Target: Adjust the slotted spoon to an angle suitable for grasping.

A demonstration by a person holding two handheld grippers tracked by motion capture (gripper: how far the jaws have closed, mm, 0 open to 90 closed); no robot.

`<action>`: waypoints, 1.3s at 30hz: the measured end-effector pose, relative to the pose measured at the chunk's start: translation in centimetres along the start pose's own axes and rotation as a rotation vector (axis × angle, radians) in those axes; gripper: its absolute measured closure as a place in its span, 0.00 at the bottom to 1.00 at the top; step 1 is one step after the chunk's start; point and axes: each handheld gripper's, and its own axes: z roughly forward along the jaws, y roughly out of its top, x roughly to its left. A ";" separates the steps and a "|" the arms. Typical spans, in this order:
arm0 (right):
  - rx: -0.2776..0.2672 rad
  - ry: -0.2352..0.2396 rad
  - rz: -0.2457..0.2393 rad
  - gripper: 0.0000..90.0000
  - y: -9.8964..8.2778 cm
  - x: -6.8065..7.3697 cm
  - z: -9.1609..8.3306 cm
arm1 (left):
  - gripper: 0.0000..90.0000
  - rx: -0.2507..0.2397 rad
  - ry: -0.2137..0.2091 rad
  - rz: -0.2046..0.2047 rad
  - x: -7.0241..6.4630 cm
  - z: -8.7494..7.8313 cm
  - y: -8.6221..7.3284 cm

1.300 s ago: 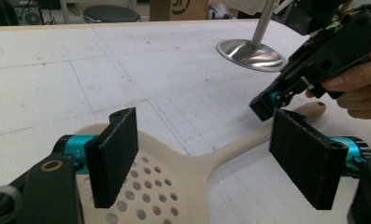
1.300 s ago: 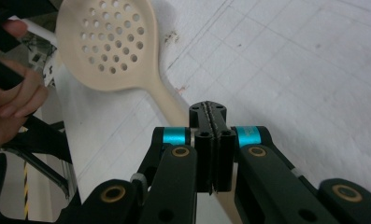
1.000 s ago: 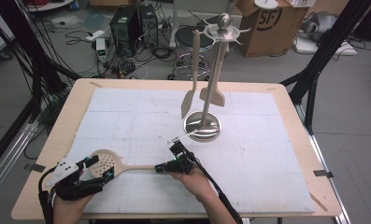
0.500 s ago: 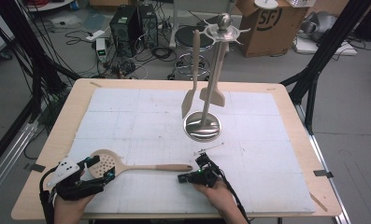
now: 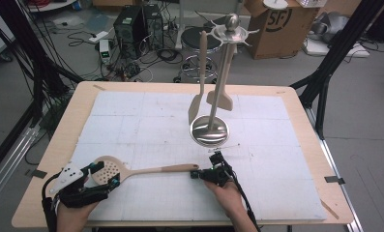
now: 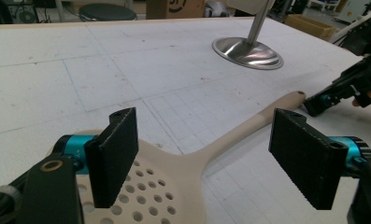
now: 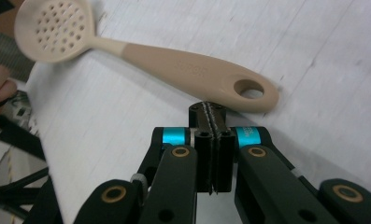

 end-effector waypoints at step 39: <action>-0.112 -0.084 0.078 1.00 5.3 -1.2 3.5 | 0.28 -0.018 -0.044 0.021 -0.3 0.2 0.3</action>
